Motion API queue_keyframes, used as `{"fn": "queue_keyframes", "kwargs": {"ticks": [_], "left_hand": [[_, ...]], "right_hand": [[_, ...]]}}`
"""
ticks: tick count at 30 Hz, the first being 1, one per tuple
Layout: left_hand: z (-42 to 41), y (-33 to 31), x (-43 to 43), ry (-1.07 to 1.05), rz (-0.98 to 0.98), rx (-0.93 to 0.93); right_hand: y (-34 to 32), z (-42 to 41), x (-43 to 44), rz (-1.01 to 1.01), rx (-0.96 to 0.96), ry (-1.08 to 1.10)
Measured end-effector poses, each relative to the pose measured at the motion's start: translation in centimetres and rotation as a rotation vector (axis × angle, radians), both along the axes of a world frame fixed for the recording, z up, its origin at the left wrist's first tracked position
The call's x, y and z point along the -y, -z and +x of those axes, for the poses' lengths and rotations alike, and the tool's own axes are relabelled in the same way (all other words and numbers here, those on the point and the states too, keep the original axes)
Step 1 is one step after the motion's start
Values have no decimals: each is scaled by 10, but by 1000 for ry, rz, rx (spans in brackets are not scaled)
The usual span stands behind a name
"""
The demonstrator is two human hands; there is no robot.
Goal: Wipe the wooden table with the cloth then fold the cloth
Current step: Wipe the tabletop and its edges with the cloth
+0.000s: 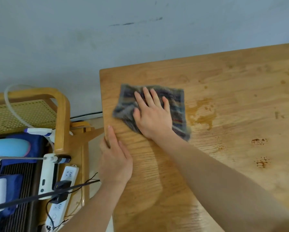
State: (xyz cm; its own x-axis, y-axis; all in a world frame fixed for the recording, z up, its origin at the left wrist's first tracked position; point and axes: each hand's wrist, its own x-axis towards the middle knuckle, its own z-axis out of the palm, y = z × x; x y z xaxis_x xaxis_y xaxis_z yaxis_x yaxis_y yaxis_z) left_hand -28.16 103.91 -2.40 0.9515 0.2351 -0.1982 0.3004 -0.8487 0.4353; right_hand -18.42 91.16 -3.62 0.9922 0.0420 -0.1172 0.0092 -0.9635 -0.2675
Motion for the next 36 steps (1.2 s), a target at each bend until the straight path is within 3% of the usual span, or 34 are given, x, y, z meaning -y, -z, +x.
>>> {"fn": "queue_keyframes", "kwargs": {"ticks": [4, 10, 13, 18, 23, 26, 29, 33, 36], "left_hand": [[0, 1, -3, 48, 77, 11], [-3, 1, -4, 100, 52, -49], [3, -2, -7, 112, 124, -60], [26, -7, 26, 406, 147, 71], [36, 9, 45, 329, 70, 141], [37, 11, 44, 367, 115, 130], [41, 10, 47, 385, 177, 91], [38, 12, 48, 402, 239, 96], [39, 11, 47, 384, 245, 97]], "right_hand": [[-2, 21, -21, 42, -7, 57], [-10, -89, 4, 4, -56, -196], [-8, -83, 17, -8, -70, -262], [-7, -18, 26, -40, -14, 37], [-2, -25, 67, -60, 10, 147], [-6, -15, 120, -84, -37, 376], [-8, -14, 103, -89, -39, 476], [-3, -37, 33, -11, -39, 172], [-4, -35, 73, -49, -8, -41]]}}
